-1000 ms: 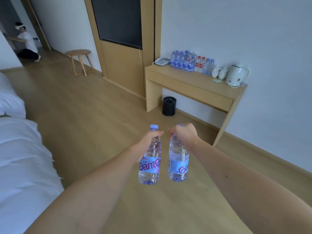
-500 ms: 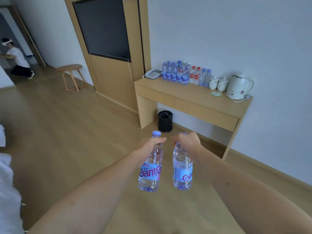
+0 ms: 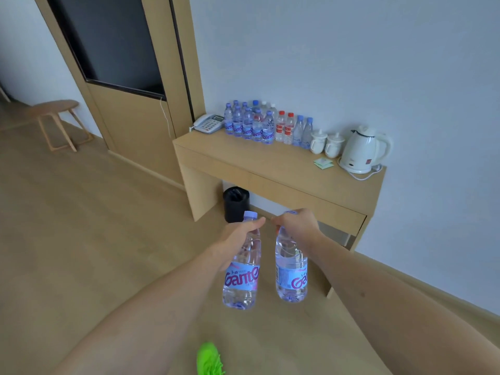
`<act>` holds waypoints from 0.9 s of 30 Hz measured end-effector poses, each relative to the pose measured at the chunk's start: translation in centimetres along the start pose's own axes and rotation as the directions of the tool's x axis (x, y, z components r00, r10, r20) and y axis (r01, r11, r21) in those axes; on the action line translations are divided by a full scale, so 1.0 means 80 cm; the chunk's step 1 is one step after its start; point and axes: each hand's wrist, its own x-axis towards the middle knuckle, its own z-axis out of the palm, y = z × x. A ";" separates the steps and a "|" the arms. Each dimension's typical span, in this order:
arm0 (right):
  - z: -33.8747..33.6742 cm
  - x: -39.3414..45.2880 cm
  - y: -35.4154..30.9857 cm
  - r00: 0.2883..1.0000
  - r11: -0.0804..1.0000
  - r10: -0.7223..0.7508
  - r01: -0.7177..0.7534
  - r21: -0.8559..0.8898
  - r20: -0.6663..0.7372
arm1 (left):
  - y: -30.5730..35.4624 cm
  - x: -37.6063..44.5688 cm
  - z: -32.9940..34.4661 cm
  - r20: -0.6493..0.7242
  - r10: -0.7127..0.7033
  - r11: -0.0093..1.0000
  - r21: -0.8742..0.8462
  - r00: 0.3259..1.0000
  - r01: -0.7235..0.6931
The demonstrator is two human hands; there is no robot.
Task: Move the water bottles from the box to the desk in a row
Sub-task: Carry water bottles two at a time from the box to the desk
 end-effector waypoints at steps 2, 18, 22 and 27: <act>0.003 0.038 -0.009 0.999 1.000 0.004 -0.004 0.001 -0.037 | 0.015 0.043 -0.005 0.007 0.005 1.000 0.009 1.000 -0.005; 0.080 0.340 -0.132 0.966 0.997 0.073 -0.072 0.016 -0.249 | 0.190 0.391 -0.083 0.253 -0.006 0.998 0.066 0.967 -0.011; 0.087 0.397 -0.147 0.963 0.996 0.087 -0.084 0.023 -0.256 | 0.216 0.448 -0.088 0.289 -0.033 0.997 0.077 0.957 0.011; 0.083 0.477 -0.169 0.963 0.996 0.095 -0.092 0.024 -0.252 | 0.247 0.526 -0.083 0.261 -0.022 0.994 0.111 0.965 -0.008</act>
